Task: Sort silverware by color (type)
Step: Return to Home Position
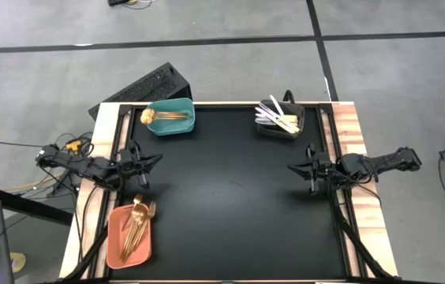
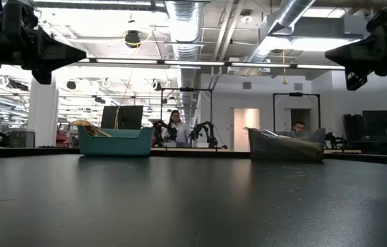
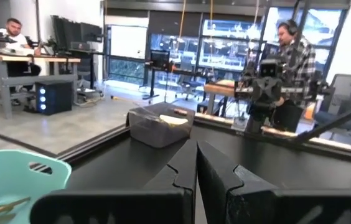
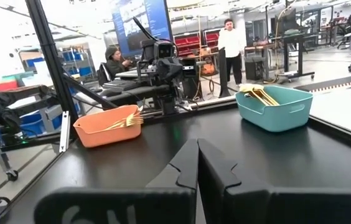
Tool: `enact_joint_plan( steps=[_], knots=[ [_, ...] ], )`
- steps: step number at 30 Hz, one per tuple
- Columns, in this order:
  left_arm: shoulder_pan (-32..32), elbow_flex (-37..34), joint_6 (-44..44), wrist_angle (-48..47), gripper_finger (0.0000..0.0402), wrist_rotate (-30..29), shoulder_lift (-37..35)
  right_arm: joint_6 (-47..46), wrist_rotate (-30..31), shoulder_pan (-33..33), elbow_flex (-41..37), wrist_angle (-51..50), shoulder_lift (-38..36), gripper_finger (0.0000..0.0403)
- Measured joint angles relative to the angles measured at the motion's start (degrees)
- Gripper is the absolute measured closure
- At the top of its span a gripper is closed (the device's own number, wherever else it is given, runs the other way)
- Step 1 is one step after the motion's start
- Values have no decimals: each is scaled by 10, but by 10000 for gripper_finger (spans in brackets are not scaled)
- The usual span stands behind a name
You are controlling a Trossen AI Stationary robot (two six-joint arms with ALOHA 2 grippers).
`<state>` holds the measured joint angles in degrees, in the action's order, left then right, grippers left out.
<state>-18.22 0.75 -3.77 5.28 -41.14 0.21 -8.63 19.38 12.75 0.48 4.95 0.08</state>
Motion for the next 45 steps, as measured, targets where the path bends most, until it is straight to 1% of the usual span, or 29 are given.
enact_joint_plan(
  steps=[3,9,13,16,18,20,22,24,26,28,32,38,45],
  knots=[
    [0,0,0,2,401,9,0,-4,0,0,0,-1,0,372],
    [0,0,-11,5,401,2,0,9,-10,0,0,-5,0,373],
    [0,-1,-34,9,401,45,0,10,-12,0,0,-8,0,375],
    [-1,-1,-58,-2,401,48,2,2,-13,0,-1,-9,0,372],
    [-2,-2,-55,0,401,48,2,2,-13,0,-1,-10,0,370],
    [-1,-2,-11,17,401,38,0,16,-5,-3,-1,-10,0,371],
    [1,-2,35,55,401,10,0,33,4,-12,-1,-6,0,373],
    [3,-2,53,80,401,10,0,26,-1,-23,-1,1,0,374],
    [4,-2,51,70,401,22,0,14,-21,-30,-1,-3,0,374],
    [4,-2,41,43,401,21,0,14,-20,-32,-1,-11,2,373],
    [4,-2,16,-6,401,-17,1,44,2,-44,-1,-11,18,369],
    [4,-2,6,-4,401,-17,14,46,1,-57,-1,-11,28,368],
    [4,-2,41,-5,401,-18,20,46,1,-58,-1,-12,29,367]
  ],
)
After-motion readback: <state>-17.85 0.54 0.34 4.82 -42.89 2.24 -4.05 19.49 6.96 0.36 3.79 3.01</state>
